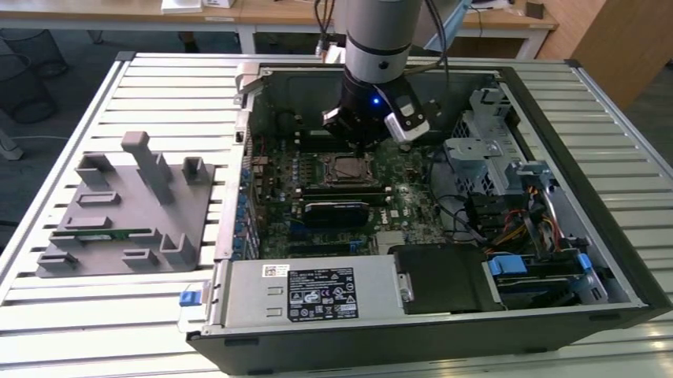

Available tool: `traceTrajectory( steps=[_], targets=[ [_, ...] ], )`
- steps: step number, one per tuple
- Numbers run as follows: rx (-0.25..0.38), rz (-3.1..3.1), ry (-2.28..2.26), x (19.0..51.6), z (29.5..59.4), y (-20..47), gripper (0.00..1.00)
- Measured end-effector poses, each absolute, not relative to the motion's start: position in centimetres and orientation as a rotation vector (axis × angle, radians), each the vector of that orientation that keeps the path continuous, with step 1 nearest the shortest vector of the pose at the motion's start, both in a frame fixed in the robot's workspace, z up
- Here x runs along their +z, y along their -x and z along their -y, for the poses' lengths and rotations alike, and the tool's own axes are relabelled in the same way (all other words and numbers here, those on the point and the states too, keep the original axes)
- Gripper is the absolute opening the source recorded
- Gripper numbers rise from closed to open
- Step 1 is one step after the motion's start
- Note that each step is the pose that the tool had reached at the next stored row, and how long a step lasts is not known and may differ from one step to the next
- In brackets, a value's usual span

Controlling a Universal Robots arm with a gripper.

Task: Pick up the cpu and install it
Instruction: 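Install the second cpu locking lever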

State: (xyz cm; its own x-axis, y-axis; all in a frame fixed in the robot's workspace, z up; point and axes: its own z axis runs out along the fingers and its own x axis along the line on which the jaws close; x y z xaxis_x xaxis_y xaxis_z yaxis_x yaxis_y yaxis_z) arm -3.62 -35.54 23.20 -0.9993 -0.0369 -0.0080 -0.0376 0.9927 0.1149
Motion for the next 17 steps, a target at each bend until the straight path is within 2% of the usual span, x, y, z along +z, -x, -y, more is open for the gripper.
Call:
traceTrajectory(
  steps=[17],
  targets=[
    [0.181,-3.136,0.057,24.0,37.3,3.6,0.11]
  ],
)
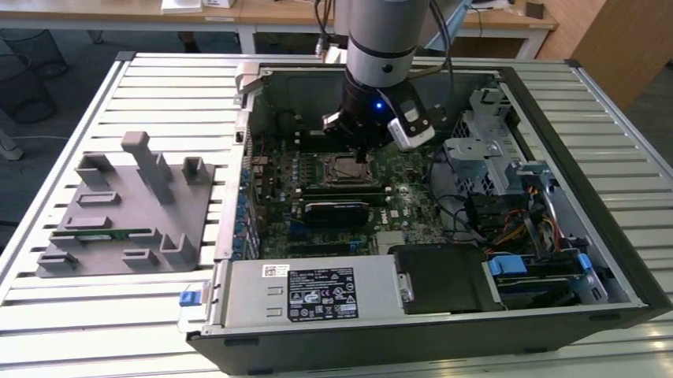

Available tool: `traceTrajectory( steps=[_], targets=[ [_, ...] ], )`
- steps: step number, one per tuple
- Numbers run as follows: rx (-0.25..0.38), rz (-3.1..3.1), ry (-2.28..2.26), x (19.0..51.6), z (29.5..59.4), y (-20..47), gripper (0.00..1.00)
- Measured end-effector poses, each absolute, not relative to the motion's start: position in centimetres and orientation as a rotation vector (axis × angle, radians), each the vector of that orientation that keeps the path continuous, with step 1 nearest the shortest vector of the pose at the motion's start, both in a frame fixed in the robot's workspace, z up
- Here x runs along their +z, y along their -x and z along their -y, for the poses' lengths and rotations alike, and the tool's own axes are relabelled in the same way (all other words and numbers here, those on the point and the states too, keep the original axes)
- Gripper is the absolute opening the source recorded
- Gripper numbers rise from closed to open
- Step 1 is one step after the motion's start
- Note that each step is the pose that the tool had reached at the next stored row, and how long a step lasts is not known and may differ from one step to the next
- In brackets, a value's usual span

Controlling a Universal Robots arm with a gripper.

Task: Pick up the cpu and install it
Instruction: 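Install the second cpu locking lever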

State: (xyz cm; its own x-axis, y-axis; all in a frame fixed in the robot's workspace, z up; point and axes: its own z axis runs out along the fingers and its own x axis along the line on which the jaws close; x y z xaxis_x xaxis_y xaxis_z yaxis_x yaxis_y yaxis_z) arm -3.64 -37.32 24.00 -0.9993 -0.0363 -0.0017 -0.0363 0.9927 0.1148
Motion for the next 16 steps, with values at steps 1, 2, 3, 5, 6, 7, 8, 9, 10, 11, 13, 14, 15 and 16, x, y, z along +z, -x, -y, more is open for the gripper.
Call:
traceTrajectory(
  steps=[1,2,3,5,6,7,8,9,10,11,13,14,15,16],
  targets=[
    [-0.181,3.136,-0.057,24.0,38.2,3.7,0.11],
    [-0.182,3.135,-0.057,23.8,39.4,3.8,0.11],
    [-0.182,3.136,-0.057,23.8,39.6,4.0,0.11],
    [-0.183,3.135,-0.057,23.7,39.7,4.5,0.11],
    [-0.183,3.135,-0.057,23.7,39.7,4.8,0.11],
    [-0.183,3.136,-0.057,23.6,39.7,5.0,0.11],
    [-0.183,3.135,-0.057,23.6,39.7,5.2,0.11],
    [-0.183,3.135,-0.057,23.6,39.8,5.4,0.11],
    [-0.183,3.135,-0.057,23.6,39.8,5.6,0.11],
    [-0.184,3.135,-0.057,23.5,39.8,5.7,0.11],
    [-0.184,3.135,-0.057,23.4,39.8,5.9,0.11],
    [-0.184,3.135,-0.057,23.3,39.8,6.1,0.11],
    [-0.184,3.135,-0.057,23.2,39.8,6.2,0.11],
    [-0.184,3.135,-0.057,23.0,39.8,6.4,0.11]
  ],
)
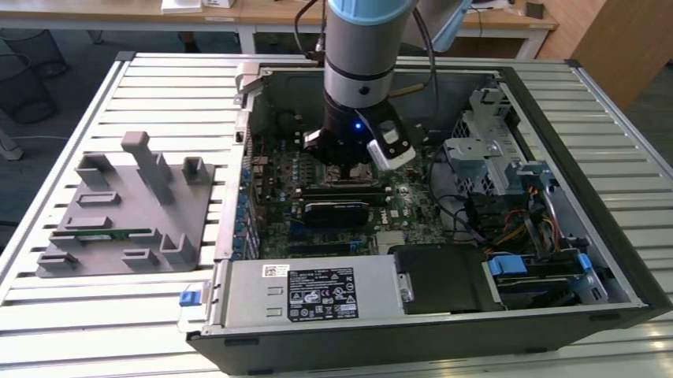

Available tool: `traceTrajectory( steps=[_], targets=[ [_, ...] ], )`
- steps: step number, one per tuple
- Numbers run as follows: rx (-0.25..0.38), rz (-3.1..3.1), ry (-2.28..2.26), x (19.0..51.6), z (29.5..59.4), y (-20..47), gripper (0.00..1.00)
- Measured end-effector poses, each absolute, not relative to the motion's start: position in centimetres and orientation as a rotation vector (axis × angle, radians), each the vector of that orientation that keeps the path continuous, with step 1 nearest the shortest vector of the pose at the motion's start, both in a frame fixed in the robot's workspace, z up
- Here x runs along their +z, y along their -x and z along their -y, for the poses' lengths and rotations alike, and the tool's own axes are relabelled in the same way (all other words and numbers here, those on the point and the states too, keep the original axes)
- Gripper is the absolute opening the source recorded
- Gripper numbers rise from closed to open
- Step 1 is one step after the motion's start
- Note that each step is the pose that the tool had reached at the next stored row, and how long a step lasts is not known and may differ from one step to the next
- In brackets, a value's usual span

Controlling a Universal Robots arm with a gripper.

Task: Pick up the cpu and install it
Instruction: 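Install the second cpu locking lever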

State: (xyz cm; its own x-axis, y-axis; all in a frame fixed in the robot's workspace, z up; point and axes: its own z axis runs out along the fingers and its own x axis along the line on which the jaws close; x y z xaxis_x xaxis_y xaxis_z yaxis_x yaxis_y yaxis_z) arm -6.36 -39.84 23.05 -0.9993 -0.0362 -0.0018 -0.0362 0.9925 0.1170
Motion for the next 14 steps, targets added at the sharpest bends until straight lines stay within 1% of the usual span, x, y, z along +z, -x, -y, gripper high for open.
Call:
traceTrajectory(
  steps=[14],
  targets=[
    [-0.192,3.134,-0.057,21.1,39.8,7.7,0.11]
  ],
)
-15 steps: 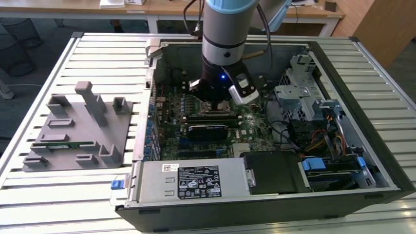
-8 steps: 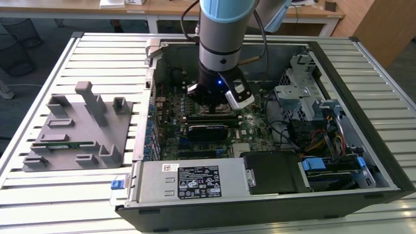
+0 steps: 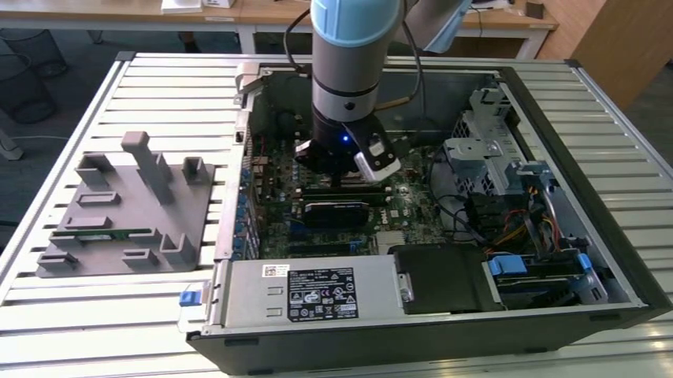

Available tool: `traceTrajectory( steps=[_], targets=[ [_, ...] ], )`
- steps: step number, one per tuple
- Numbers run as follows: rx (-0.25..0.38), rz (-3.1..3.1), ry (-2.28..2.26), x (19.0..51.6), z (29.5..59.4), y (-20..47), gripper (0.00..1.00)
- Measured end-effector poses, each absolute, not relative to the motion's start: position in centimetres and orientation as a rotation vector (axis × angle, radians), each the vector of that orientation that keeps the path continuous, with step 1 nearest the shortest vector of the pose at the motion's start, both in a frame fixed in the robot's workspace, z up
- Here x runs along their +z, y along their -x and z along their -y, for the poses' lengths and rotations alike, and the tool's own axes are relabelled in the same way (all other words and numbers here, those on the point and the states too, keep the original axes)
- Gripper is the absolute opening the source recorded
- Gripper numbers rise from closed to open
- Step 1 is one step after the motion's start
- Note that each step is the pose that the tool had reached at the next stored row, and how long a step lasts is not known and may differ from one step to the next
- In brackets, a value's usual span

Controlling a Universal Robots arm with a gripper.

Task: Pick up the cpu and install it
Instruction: 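Install the second cpu locking lever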

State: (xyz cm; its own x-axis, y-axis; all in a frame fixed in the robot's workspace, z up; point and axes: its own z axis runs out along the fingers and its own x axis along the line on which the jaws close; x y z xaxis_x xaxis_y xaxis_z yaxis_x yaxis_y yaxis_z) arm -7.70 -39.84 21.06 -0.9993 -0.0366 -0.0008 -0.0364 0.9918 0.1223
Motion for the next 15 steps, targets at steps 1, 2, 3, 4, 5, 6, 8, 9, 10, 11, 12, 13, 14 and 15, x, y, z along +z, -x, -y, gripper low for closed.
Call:
traceTrajectory(
  steps=[1,2,3,4,5,6,8,9,10,11,12,13,14,15],
  targets=[
    [-0.197,3.133,-0.057,21.0,39.8,7.8,0.11],
    [-0.203,3.133,-0.057,20.9,39.8,7.9,0.11],
    [-0.209,3.133,-0.057,20.8,39.9,8.0,0.11],
    [-0.214,3.132,-0.058,20.8,39.9,8.0,0.11],
    [-0.222,3.132,-0.058,20.7,39.9,8.1,0.11],
    [-0.227,3.132,-0.058,20.7,40.0,8.1,0.11],
    [-0.232,3.131,-0.057,20.7,40.2,8.1,0.11],
    [-0.234,3.131,-0.058,20.7,40.3,8.1,0.11],
    [-0.238,3.131,-0.058,20.7,40.5,8.1,0.11],
    [-0.245,3.131,-0.057,20.6,40.6,8.1,0.11],
    [-0.256,3.13,-0.057,20.6,40.7,8.1,0.11],
    [-0.269,3.129,-0.057,20.6,40.8,8.1,0.11],
    [-0.284,3.128,-0.057,20.6,40.9,8.1,0.11],
    [-0.297,3.127,-0.057,20.6,40.9,8.2,0.11]
  ],
)
